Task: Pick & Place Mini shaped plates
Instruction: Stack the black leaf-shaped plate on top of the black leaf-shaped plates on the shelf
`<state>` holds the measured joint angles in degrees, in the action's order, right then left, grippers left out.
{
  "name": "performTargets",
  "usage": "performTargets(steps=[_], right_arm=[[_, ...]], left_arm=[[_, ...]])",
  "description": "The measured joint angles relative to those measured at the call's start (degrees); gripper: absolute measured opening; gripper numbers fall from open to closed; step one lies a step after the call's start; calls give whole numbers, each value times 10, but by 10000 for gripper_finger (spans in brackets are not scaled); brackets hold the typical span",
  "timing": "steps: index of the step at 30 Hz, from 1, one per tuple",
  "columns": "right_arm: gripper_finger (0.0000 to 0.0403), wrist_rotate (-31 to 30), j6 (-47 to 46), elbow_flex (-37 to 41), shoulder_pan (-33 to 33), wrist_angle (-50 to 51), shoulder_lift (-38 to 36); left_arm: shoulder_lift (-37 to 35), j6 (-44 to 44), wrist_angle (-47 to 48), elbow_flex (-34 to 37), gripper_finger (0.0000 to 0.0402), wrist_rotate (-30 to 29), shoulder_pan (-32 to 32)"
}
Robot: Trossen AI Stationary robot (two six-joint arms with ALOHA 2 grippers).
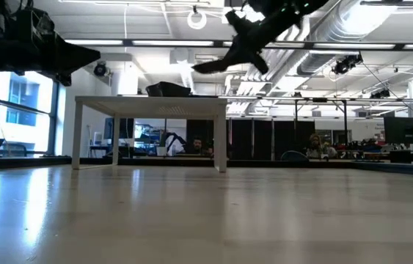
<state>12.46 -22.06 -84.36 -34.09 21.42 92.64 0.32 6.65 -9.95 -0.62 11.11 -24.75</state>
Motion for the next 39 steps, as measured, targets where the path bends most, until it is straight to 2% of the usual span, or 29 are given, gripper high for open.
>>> performTargets(steps=[6, 12, 16, 20, 24, 34, 39], right_arm=[[12, 47, 5, -92, -33, 2, 111], [12, 47, -8, -130, -52, 2, 169], [12, 41, -16, -131, -55, 1, 178], [12, 3, -21, -131, -48, -7, 178], [14, 0, -32, -131, -41, -6, 178], [61, -23, -26, -131, -25, 2, 178], [63, -26, 3, -130, -26, 31, 176]], left_arm=[[0, 2, 3, 0, 0, 3, 0], [1, 2, 17, 0, 0, 2, 0], [0, 13, 2, 0, 0, 3, 0], [0, 15, -6, 0, 0, 5, 0], [0, 13, -5, 0, 0, 11, 0], [0, 11, 6, 0, 0, 16, 0], [0, 11, 7, 0, 0, 16, 0]])
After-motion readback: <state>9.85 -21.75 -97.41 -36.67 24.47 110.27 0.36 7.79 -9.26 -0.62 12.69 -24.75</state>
